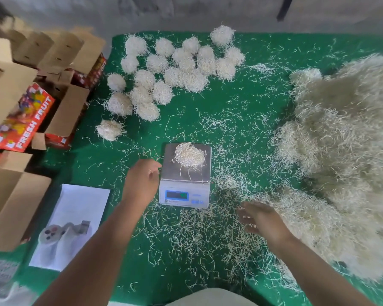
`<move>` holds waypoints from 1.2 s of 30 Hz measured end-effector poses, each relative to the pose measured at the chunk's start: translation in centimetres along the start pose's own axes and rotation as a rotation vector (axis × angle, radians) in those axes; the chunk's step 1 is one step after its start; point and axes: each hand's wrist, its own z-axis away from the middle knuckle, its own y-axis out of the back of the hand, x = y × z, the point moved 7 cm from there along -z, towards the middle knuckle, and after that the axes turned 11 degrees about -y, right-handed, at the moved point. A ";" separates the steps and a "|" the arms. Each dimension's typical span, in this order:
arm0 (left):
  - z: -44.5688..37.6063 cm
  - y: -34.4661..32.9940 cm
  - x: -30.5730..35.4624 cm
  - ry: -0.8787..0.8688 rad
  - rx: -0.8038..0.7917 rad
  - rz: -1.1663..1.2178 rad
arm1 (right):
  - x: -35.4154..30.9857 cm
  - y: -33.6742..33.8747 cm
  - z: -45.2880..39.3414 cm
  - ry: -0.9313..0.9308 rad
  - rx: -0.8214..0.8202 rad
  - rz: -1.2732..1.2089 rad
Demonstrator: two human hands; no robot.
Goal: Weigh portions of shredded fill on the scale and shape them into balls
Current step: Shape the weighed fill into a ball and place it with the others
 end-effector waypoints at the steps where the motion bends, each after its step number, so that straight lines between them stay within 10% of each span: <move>1: 0.7 0.3 0.4 -0.011 0.004 0.002 | 0.1 -0.1 0.5 0.010 -0.001 0.007; 36: 6.7 -0.9 5.6 -0.084 -0.119 0.183 | 6.5 3.2 6.6 0.065 0.159 -0.061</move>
